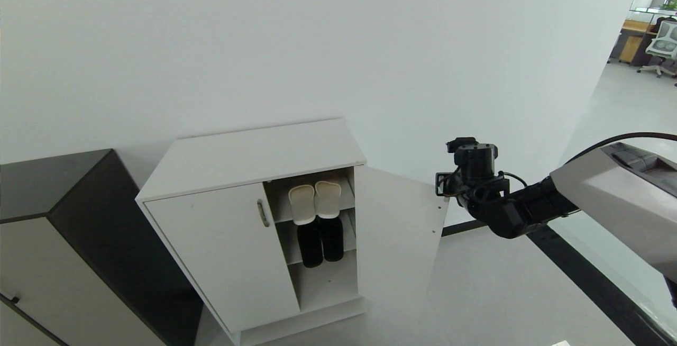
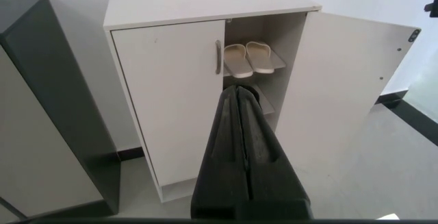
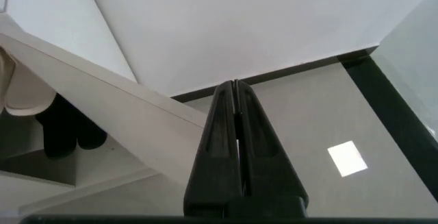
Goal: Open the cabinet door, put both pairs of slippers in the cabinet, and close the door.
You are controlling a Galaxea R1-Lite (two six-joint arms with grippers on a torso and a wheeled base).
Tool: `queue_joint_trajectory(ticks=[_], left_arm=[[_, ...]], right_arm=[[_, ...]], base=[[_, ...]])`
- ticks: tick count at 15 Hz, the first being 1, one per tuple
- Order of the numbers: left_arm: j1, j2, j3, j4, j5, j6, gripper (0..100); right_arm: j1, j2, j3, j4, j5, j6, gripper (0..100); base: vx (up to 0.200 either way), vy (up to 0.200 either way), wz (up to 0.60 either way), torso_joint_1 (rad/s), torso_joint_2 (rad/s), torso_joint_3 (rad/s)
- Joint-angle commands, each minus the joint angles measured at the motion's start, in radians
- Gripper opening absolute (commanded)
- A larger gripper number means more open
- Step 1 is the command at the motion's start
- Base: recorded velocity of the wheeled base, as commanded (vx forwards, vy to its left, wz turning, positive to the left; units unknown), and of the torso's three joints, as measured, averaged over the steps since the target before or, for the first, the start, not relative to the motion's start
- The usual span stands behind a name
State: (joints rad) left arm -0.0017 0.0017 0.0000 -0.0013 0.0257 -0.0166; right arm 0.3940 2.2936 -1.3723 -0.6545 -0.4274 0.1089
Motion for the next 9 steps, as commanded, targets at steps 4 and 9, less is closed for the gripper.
queue_joint_trajectory(ticks=[4, 9], left_arm=[[0.000, 0.000, 0.000, 0.000, 0.000, 0.000, 0], [0.000, 0.000, 0.000, 0.000, 0.000, 0.000, 0]], right_arm=[[-0.003, 0.036, -0.007, -0.001, 0.003, 0.000, 0], [-0.018, 0.067, -0.031, -0.002, 0.022, 0.014, 0]], base=[[0.000, 0.000, 0.00, 0.000, 0.00, 0.000], [0.000, 0.000, 0.00, 0.000, 0.00, 0.000]])
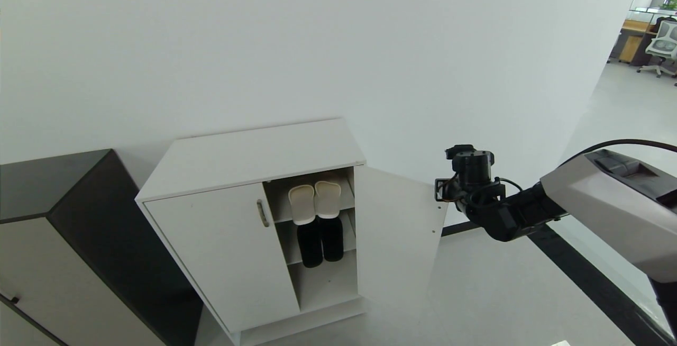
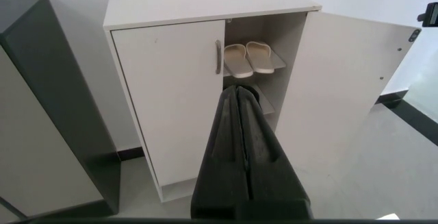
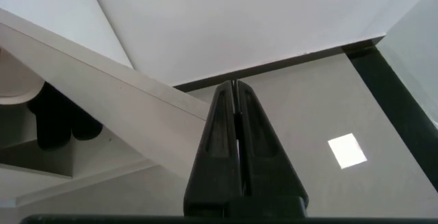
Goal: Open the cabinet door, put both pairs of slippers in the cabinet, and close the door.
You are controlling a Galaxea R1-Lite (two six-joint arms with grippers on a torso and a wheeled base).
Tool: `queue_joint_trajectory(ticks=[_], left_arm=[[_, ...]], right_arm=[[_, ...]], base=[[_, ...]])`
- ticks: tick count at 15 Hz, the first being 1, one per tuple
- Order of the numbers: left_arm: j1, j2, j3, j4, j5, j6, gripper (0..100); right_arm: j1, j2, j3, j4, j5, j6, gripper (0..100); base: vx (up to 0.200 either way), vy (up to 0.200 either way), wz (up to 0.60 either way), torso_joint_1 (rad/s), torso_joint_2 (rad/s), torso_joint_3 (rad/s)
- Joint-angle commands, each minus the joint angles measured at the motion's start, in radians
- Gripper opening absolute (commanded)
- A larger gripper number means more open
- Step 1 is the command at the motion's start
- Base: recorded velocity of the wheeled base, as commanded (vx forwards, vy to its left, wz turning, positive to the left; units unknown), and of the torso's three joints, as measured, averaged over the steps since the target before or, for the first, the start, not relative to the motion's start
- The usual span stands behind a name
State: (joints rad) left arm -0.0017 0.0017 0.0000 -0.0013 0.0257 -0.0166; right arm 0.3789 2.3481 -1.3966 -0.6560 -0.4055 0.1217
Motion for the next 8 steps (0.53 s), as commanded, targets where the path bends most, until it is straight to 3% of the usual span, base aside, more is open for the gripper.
queue_joint_trajectory(ticks=[1, 8], left_arm=[[0.000, 0.000, 0.000, 0.000, 0.000, 0.000, 0], [0.000, 0.000, 0.000, 0.000, 0.000, 0.000, 0]], right_arm=[[-0.011, 0.020, -0.015, -0.001, 0.001, 0.001, 0], [-0.009, 0.028, -0.009, 0.002, 0.001, 0.001, 0]], base=[[0.000, 0.000, 0.00, 0.000, 0.00, 0.000], [0.000, 0.000, 0.00, 0.000, 0.00, 0.000]])
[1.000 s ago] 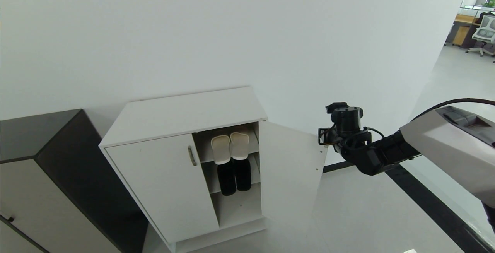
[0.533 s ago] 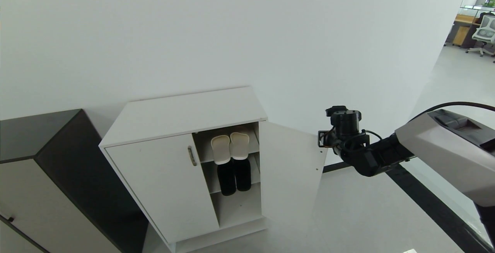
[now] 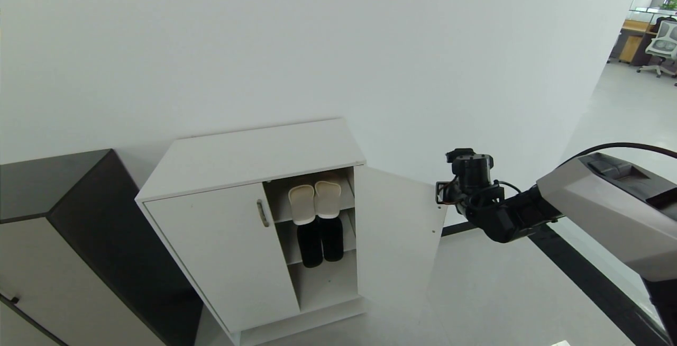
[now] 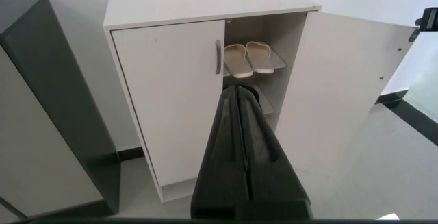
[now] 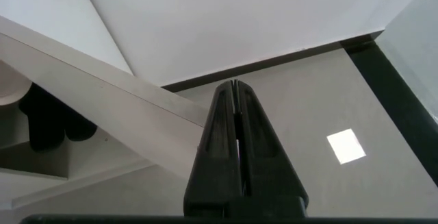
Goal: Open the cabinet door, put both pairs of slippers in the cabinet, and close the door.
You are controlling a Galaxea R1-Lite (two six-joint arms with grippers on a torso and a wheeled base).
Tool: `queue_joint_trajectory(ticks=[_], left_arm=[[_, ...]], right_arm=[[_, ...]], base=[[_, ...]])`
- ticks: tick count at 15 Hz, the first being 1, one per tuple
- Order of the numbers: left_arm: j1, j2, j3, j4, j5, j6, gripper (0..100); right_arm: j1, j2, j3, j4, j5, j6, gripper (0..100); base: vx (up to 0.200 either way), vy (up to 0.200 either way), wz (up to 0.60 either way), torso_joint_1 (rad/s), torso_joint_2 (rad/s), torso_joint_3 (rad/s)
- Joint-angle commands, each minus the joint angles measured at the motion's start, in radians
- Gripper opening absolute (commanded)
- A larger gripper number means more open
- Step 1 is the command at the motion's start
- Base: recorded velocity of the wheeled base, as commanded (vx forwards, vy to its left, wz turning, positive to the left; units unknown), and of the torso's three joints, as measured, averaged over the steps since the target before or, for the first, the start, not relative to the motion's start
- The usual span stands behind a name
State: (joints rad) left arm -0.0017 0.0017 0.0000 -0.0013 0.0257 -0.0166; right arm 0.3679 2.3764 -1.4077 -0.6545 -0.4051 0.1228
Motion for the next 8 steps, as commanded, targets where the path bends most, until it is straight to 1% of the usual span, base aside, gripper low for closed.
queue_joint_trajectory(ticks=[1, 5, 8], left_arm=[[0.000, 0.000, 0.000, 0.000, 0.000, 0.000, 0], [0.000, 0.000, 0.000, 0.000, 0.000, 0.000, 0], [0.000, 0.000, 0.000, 0.000, 0.000, 0.000, 0]], right_arm=[[0.005, 0.000, 0.007, 0.001, 0.000, 0.000, 0], [0.034, -0.037, 0.062, -0.001, 0.000, -0.002, 0], [0.105, -0.117, 0.162, -0.002, -0.001, -0.006, 0]], base=[[0.000, 0.000, 0.00, 0.000, 0.00, 0.000], [0.000, 0.000, 0.00, 0.000, 0.00, 0.000], [0.000, 0.000, 0.00, 0.000, 0.00, 0.000]])
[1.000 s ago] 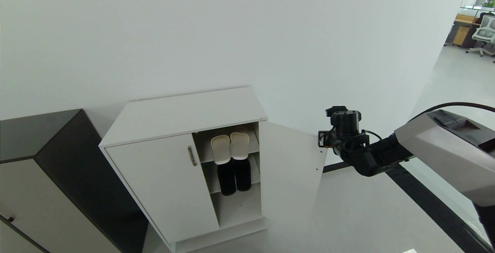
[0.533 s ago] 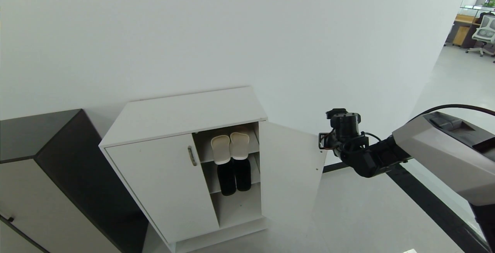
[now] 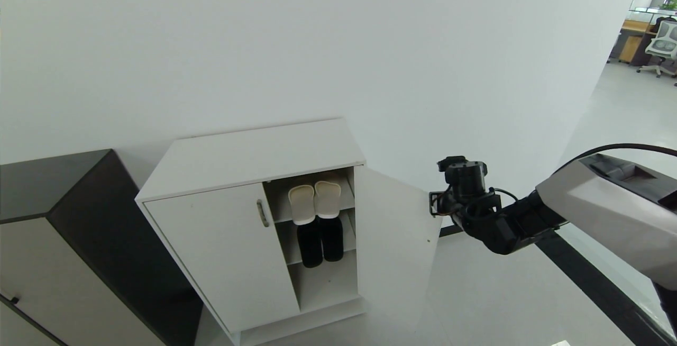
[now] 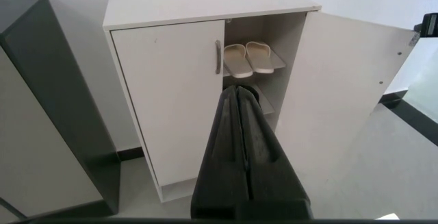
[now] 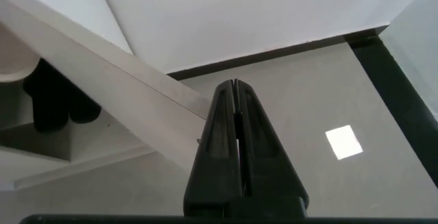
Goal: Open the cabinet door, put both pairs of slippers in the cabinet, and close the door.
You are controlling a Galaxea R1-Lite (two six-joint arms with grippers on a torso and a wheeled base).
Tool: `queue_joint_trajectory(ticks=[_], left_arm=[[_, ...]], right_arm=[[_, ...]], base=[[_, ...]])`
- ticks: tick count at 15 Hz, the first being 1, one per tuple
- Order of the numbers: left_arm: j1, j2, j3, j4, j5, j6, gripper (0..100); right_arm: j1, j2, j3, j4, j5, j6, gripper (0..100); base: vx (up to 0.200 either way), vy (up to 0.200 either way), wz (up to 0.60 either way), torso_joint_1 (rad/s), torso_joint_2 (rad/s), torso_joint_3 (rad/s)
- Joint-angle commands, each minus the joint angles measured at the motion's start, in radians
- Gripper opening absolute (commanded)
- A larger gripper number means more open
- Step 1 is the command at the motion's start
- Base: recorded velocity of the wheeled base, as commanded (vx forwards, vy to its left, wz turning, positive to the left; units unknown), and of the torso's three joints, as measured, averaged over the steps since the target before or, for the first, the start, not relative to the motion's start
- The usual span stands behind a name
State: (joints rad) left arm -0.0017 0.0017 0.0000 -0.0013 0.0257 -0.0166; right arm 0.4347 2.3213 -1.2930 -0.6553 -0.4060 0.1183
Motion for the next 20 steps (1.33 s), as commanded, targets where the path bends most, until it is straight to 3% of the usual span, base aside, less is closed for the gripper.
queue_joint_trajectory(ticks=[1, 3, 12, 20], left_arm=[[0.000, 0.000, 0.000, 0.000, 0.000, 0.000, 0], [0.000, 0.000, 0.000, 0.000, 0.000, 0.000, 0], [0.000, 0.000, 0.000, 0.000, 0.000, 0.000, 0], [0.000, 0.000, 0.000, 0.000, 0.000, 0.000, 0]], right_arm=[[0.038, -0.062, 0.047, -0.001, -0.001, -0.002, 0], [0.110, -0.140, 0.124, -0.003, -0.007, -0.003, 0], [0.147, -0.198, 0.182, -0.003, 0.006, -0.003, 0], [0.161, -0.237, 0.297, -0.125, 0.200, -0.026, 0]], base=[[0.000, 0.000, 0.00, 0.000, 0.00, 0.000], [0.000, 0.000, 0.00, 0.000, 0.00, 0.000], [0.000, 0.000, 0.00, 0.000, 0.00, 0.000], [0.000, 0.000, 0.00, 0.000, 0.00, 0.000]])
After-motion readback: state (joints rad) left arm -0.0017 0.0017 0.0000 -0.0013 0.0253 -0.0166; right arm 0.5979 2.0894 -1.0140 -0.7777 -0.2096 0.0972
